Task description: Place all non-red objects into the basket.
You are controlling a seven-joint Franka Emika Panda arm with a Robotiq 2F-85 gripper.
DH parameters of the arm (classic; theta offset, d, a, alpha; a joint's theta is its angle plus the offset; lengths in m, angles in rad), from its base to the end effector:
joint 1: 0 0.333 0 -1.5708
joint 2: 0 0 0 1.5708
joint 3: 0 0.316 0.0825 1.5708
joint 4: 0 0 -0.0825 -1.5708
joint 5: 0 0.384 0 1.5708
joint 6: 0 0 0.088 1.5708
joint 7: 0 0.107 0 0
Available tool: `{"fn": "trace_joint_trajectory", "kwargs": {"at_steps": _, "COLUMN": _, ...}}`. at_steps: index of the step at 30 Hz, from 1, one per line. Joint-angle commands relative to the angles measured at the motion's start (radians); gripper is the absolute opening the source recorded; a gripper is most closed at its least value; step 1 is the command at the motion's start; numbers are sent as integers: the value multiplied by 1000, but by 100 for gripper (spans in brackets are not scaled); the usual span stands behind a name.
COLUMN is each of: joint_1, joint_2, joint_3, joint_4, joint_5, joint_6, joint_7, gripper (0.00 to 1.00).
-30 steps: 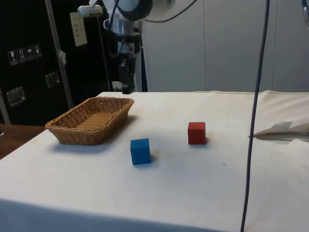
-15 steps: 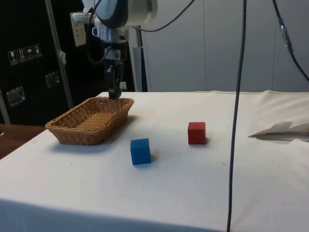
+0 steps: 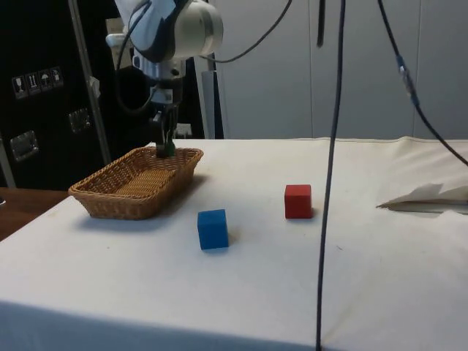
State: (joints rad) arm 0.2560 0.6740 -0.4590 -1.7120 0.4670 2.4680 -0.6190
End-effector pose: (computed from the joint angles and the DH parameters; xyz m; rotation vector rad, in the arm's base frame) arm 0.6798 -0.1030 0.2457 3.0883 0.2848 0.2789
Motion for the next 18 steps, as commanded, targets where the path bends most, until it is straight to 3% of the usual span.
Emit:
{"fn": "trace_joint_trajectory", "kwargs": {"at_steps": 1, "joint_1": -15, "joint_2": 16, "joint_3": 10, "joint_4": 20, "joint_5": 10, "joint_6": -9, "joint_7": -10, "gripper": 0}}
{"fn": "trace_joint_trajectory", "kwargs": {"at_steps": 4, "joint_1": -19, "joint_2": 65, "joint_3": 0, "joint_4": 62, "joint_5": 37, "joint_6": -7, "joint_7": -24, "gripper": 0}}
{"fn": "trace_joint_trajectory", "kwargs": {"at_steps": 5, "joint_1": -8, "joint_2": 53, "joint_3": -9, "joint_4": 48, "joint_5": 30, "joint_6": -1, "joint_7": -17, "gripper": 0}}
{"fn": "trace_joint_trajectory", "kwargs": {"at_steps": 6, "joint_1": -20, "joint_2": 76, "joint_3": -2, "joint_4": 70, "joint_5": 43, "joint_6": -6, "joint_7": -27, "gripper": 0}}
{"fn": "trace_joint_trajectory", "kwargs": {"at_steps": 13, "joint_1": -24, "joint_2": 142, "joint_3": -1, "joint_4": 110, "joint_5": 92, "joint_6": 2, "joint_7": -39, "gripper": 0}}
{"fn": "trace_joint_trajectory", "kwargs": {"at_steps": 14, "joint_1": -15, "joint_2": 139, "joint_3": -12, "joint_4": 104, "joint_5": 84, "joint_6": 0, "joint_7": -32, "gripper": 0}}
{"fn": "trace_joint_trajectory", "kwargs": {"at_steps": 15, "joint_1": -24, "joint_2": 147, "joint_3": -2, "joint_4": 114, "joint_5": 97, "joint_6": 0, "joint_7": -40, "gripper": 0}}
{"fn": "trace_joint_trajectory", "kwargs": {"at_steps": 18, "joint_1": -24, "joint_2": 161, "joint_3": -3, "joint_4": 126, "joint_5": 109, "joint_6": -3, "joint_7": -42, "gripper": 0}}
